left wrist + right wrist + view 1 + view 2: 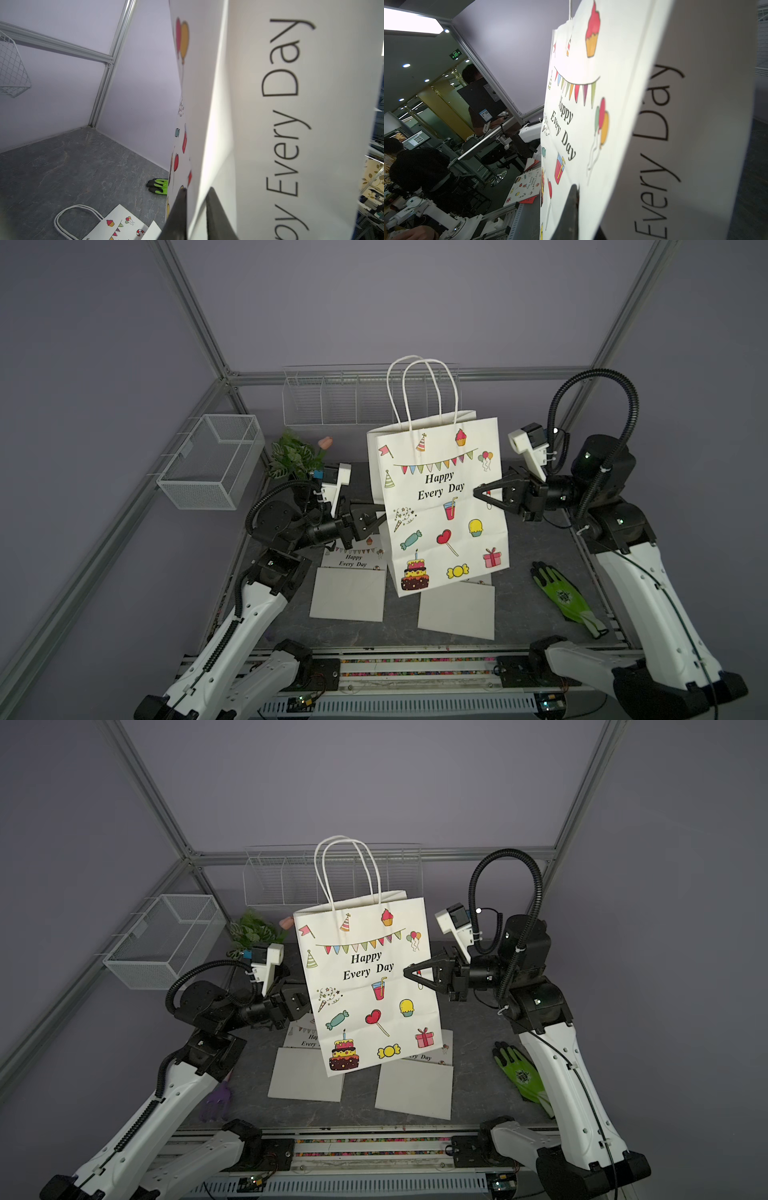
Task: Put away the paper bag
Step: Press the paper bag.
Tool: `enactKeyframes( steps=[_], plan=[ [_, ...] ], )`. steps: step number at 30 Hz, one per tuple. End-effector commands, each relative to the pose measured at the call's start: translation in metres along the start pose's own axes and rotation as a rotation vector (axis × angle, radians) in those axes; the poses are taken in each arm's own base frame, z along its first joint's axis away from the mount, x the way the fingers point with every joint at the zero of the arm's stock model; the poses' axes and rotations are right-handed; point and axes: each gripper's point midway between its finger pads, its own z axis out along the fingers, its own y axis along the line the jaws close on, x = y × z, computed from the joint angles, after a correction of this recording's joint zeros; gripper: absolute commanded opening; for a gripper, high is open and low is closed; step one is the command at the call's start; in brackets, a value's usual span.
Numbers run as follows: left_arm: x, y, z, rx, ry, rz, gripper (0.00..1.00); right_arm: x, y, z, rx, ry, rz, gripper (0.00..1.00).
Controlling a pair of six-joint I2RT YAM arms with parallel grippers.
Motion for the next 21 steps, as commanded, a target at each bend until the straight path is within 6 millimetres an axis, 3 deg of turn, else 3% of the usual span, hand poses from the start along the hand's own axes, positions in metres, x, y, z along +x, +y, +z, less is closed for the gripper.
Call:
enactKeyframes(
  steps=[1,5,6,10,12,21],
  plan=[
    [-0.011,-0.014,0.0,0.012,-0.018,0.022,0.18,0.002,0.002,0.002,0.024,0.006,-0.039,0.07],
    [-0.012,-0.019,0.002,0.02,-0.015,0.027,0.2,0.003,-0.002,0.005,0.055,0.009,-0.046,0.06],
    [-0.012,-0.019,0.002,0.017,-0.015,0.03,0.26,0.003,-0.002,0.005,0.064,0.009,-0.05,0.06],
    [-0.013,-0.022,0.0,0.008,-0.017,0.042,0.88,0.004,-0.002,0.002,0.104,0.0,-0.068,0.07],
    [-0.015,-0.026,-0.001,0.02,-0.022,0.052,0.99,0.004,-0.002,0.0,0.121,-0.002,-0.078,0.07],
    [-0.037,-0.074,-0.013,0.097,-0.066,0.143,0.98,0.005,-0.007,-0.003,0.17,-0.003,-0.08,0.07]
  ],
)
